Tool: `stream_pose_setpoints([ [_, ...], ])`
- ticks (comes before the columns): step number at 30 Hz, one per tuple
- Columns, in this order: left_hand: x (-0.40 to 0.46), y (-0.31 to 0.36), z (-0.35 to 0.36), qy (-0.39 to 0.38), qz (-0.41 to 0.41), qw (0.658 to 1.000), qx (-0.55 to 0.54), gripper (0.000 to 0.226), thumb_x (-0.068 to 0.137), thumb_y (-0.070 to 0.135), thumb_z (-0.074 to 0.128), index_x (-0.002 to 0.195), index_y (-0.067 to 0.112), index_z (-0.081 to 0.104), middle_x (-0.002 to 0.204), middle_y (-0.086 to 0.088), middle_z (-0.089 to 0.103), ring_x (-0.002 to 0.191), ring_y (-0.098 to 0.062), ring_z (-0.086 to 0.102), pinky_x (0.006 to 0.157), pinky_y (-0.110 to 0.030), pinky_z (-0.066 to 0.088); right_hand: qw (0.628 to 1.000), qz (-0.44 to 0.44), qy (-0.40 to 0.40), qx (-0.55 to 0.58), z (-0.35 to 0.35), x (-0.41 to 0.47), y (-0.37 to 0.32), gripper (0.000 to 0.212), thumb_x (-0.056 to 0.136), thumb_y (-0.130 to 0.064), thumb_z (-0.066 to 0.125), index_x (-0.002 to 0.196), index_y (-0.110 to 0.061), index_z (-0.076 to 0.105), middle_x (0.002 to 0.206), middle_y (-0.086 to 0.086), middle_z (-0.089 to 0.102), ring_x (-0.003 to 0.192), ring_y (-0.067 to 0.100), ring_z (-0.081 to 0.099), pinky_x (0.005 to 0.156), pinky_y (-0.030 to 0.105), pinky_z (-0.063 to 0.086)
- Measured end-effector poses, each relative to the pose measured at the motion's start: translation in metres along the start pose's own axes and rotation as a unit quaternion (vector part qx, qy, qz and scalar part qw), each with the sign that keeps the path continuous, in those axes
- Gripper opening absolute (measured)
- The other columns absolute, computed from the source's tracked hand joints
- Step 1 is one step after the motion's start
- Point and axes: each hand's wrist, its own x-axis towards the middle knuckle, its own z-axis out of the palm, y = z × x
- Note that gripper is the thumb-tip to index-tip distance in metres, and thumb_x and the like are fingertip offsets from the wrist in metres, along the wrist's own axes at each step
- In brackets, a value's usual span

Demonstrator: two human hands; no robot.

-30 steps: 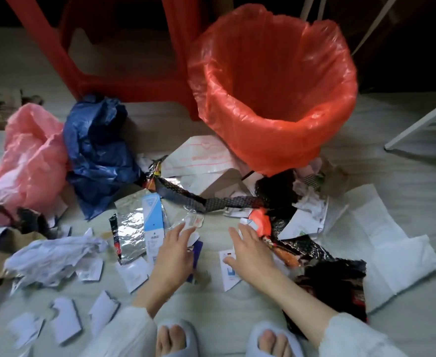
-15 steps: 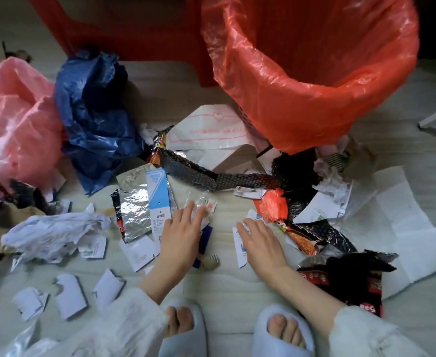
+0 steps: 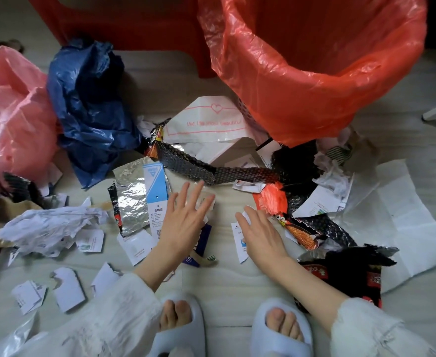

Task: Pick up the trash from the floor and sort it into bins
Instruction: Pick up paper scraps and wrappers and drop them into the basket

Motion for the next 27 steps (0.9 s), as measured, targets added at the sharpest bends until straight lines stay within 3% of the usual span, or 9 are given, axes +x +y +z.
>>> stream_pose_setpoints([
  [3,0.000,0.003,0.002,-0.043,0.019,0.999,0.025,0.068,0.052,0.010,0.081,0.115,0.020,0.056,0.123,-0.012,0.057,0.120,-0.040,0.047,0.086,-0.048,0.047,1.000,-0.024,-0.002,0.006,-0.001,0.001,0.002,0.066,0.088,0.004,0.049,0.146,-0.005,0.020,0.150,0.016,0.024,0.134,0.033,0.030,0.105,0.034,0.034],
  [6,-0.001,0.009,0.001,-0.030,0.003,0.999,0.031,0.052,0.059,0.011,0.076,0.109,0.020,0.059,0.114,-0.012,0.058,0.112,-0.037,0.042,0.085,-0.046,0.044,0.999,-0.035,0.009,-0.014,0.001,0.002,0.005,0.051,0.079,0.003,0.061,0.128,-0.001,0.046,0.137,0.017,0.042,0.122,0.034,0.045,0.096,0.036,0.041],
  [9,-0.001,0.006,-0.001,-0.037,0.004,0.998,0.041,0.052,0.057,0.017,0.080,0.104,0.019,0.060,0.106,-0.011,0.059,0.100,-0.035,0.050,0.080,-0.044,0.042,0.997,-0.040,0.029,-0.062,0.005,0.005,0.010,0.042,0.043,-0.014,0.086,0.080,-0.013,0.066,0.088,0.005,0.065,0.084,0.026,0.064,0.076,0.035,0.047],
  [11,0.000,0.005,-0.003,-0.061,0.001,0.998,0.032,0.060,0.046,0.022,0.087,0.100,0.017,0.061,0.099,-0.013,0.059,0.088,-0.033,0.053,0.071,-0.040,0.045,0.996,-0.042,0.031,-0.072,0.001,0.007,0.009,0.044,0.037,-0.020,0.089,0.074,-0.017,0.065,0.080,0.001,0.062,0.080,0.023,0.064,0.076,0.034,0.044],
  [15,-0.001,0.005,-0.005,-0.079,-0.004,0.997,0.005,0.068,0.041,0.026,0.090,0.102,0.014,0.061,0.096,-0.015,0.059,0.080,-0.032,0.055,0.063,-0.036,0.047,0.996,-0.031,0.049,-0.066,0.001,0.010,0.008,0.052,0.028,-0.014,0.090,0.074,-0.015,0.064,0.076,0.004,0.060,0.066,0.022,0.060,0.050,0.026,0.046],
  [18,-0.004,0.003,0.000,-0.080,-0.002,0.997,-0.012,0.072,0.053,0.040,0.085,0.114,0.012,0.058,0.106,-0.017,0.059,0.085,-0.035,0.056,0.067,-0.038,0.051,0.999,-0.005,0.022,-0.039,-0.005,0.009,0.006,0.041,0.053,-0.011,0.084,0.087,-0.012,0.061,0.094,0.009,0.057,0.084,0.028,0.056,0.068,0.034,0.048],
  [21,-0.006,0.003,-0.004,-0.075,-0.001,0.997,-0.033,0.054,0.081,0.044,0.055,0.123,0.009,0.054,0.125,-0.021,0.053,0.090,-0.040,0.054,0.076,-0.043,0.051,0.999,-0.020,-0.010,-0.028,-0.005,0.010,0.012,0.031,0.084,-0.012,0.060,0.113,-0.009,0.049,0.120,0.011,0.046,0.111,0.030,0.041,0.092,0.037,0.038],
  [25,0.001,0.000,-0.010,-0.138,-0.028,0.989,-0.039,0.067,0.087,0.025,0.059,0.144,0.018,0.025,0.140,-0.007,0.038,0.114,-0.031,0.037,0.091,-0.035,0.039,1.000,-0.007,-0.010,-0.014,-0.004,0.012,0.014,0.028,0.087,-0.013,0.055,0.114,-0.010,0.048,0.121,0.009,0.046,0.113,0.027,0.040,0.094,0.035,0.035],
  [27,0.005,-0.001,-0.011,-0.127,-0.052,0.990,-0.032,0.066,0.083,0.027,0.064,0.140,0.019,0.031,0.131,-0.004,0.046,0.111,-0.028,0.037,0.086,-0.035,0.038,1.000,0.010,-0.010,-0.009,-0.003,0.012,0.014,0.032,0.086,-0.013,0.058,0.116,-0.011,0.046,0.122,0.009,0.046,0.113,0.027,0.040,0.096,0.034,0.034],
])
